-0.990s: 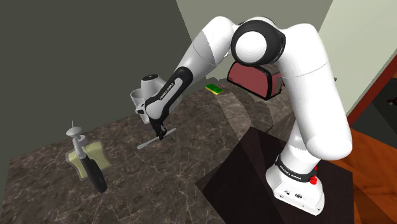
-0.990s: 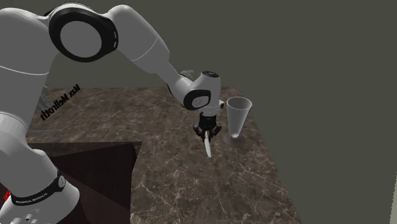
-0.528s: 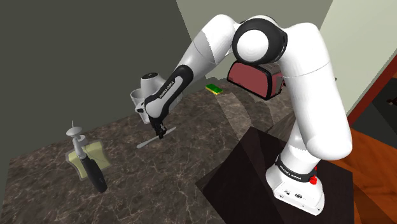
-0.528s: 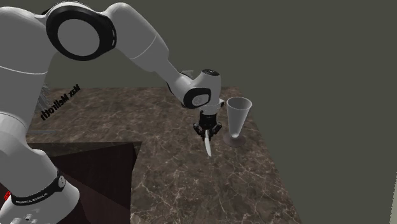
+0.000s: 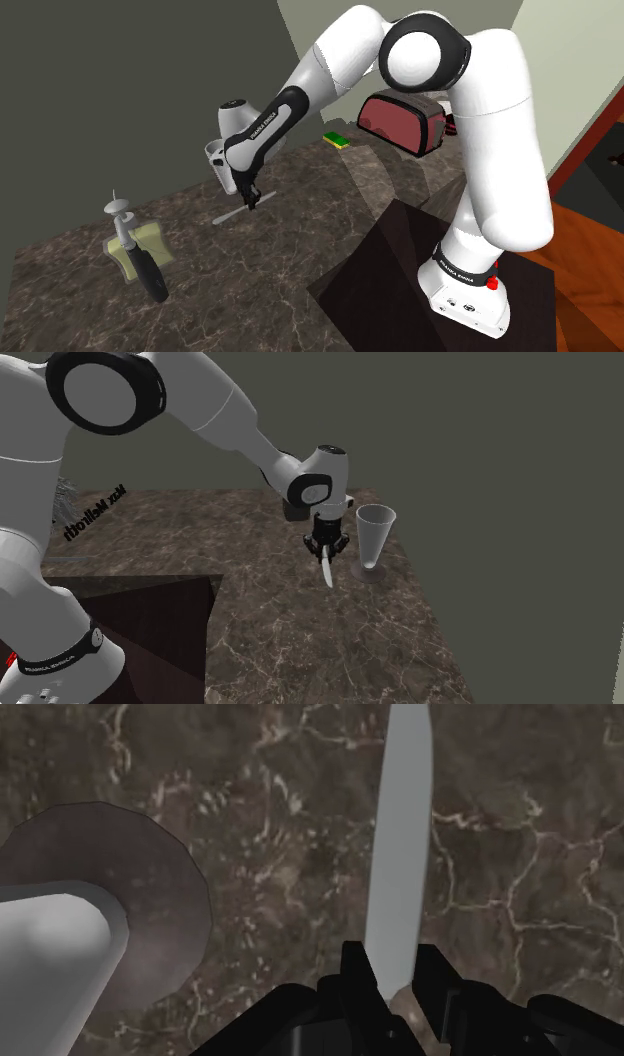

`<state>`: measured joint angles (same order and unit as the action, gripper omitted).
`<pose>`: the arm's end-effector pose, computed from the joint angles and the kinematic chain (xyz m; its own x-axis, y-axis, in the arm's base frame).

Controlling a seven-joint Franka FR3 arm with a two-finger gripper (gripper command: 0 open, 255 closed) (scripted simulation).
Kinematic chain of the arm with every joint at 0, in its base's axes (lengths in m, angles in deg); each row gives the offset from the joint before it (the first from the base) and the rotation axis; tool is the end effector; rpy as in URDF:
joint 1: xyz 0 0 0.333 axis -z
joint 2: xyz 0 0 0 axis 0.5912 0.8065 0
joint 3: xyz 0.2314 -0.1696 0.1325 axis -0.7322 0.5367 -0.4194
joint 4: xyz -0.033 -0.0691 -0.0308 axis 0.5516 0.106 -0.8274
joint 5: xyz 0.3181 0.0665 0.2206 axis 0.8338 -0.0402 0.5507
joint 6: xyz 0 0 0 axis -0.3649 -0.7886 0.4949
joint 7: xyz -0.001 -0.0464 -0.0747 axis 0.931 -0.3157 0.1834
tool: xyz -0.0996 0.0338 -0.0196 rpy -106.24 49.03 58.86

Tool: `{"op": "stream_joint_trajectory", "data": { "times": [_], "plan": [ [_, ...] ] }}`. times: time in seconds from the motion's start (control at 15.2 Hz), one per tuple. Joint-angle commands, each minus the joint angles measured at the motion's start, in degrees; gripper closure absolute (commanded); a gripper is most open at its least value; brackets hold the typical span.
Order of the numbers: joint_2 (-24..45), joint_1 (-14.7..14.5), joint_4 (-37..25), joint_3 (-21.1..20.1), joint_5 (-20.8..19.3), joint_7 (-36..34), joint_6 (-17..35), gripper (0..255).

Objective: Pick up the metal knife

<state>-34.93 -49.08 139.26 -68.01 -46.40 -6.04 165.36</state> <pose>0.6086 0.1635 0.2194 0.1886 0.9820 0.0072 0.9819 -0.1884 -0.0219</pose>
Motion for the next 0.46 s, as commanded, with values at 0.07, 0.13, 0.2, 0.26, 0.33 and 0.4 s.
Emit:
{"op": "stream_joint_trajectory", "data": {
  "times": [0.07, 0.13, 0.2, 0.26, 0.33, 0.4],
  "plan": [
    [-1.59, 0.04, -0.18, -0.04, 0.06, 0.02, -1.8, 255],
    [-2.13, 0.06, -0.22, -0.06, 0.08, 0.03, -2.37, 255],
    [-2.65, 0.07, -0.26, -0.07, 0.1, 0.03, -2.94, 255],
    [-3.18, 0.08, -0.32, -0.08, 0.12, 0.04, -3.52, 255],
    [-3.26, 0.08, -0.32, -0.09, 0.12, 0.04, -3.6, 255],
    [-3.26, 0.08, -0.32, -0.09, 0.12, 0.04, -3.61, 255]
  ]
}}
